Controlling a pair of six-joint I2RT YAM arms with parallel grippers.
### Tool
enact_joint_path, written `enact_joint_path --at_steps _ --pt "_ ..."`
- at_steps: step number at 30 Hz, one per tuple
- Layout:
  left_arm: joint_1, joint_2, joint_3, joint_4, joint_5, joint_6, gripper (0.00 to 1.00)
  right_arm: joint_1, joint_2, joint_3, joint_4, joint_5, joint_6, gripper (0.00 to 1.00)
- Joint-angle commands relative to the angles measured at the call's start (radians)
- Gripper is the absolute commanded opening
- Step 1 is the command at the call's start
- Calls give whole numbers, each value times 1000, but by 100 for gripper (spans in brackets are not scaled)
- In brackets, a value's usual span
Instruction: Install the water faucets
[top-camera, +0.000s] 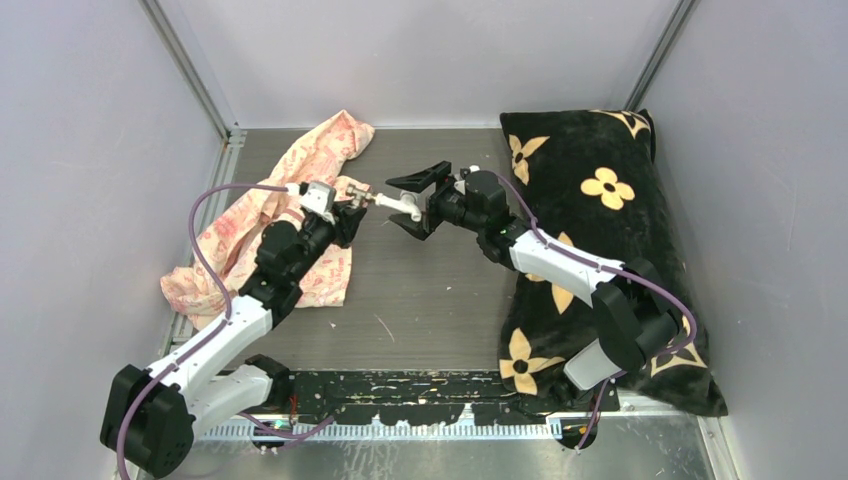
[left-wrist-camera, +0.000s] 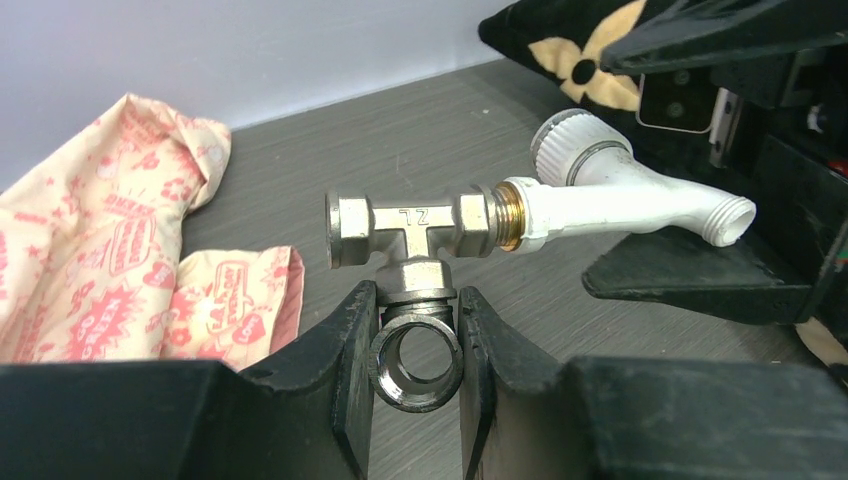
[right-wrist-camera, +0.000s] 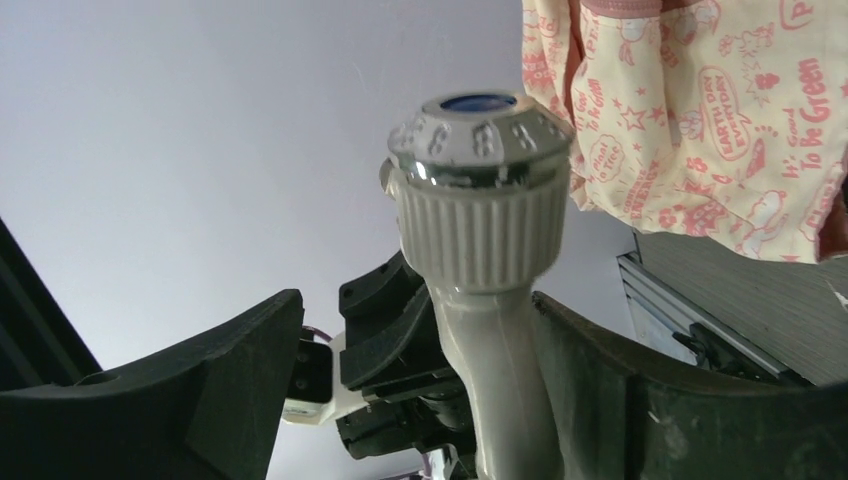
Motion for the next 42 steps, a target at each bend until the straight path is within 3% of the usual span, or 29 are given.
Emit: enact_joint_path --at_steps 1,8,14,24,27,31,36,42 --pt "-2 -7 85 52 -88 -58 0 -10 -9 36 -42 -54 -63 87" --pt "1 6 168 -34 -102 -118 0 -27 -45 63 -148 -90 -186 93" --pt "33 10 314 -337 -65 -67 0 -135 -193 107 -328 -199 -436 94" --pt "65 45 498 -667 126 -106 0 -152 -488 128 -425 -214 -1188 95" --pt "65 61 569 -750 172 -122 0 -141 -599 -43 -260 -178 -1463 93" --pt "66 136 740 -955 243 -125 0 -78 -737 -243 -75 -148 -1920 100" --pt "66 200 829 -1063 321 -149 0 -26 -671 -212 -111 -134 -2114 100" --pt "67 216 846 -1094 328 -163 0 61 -546 -202 19 -11 -2214 100"
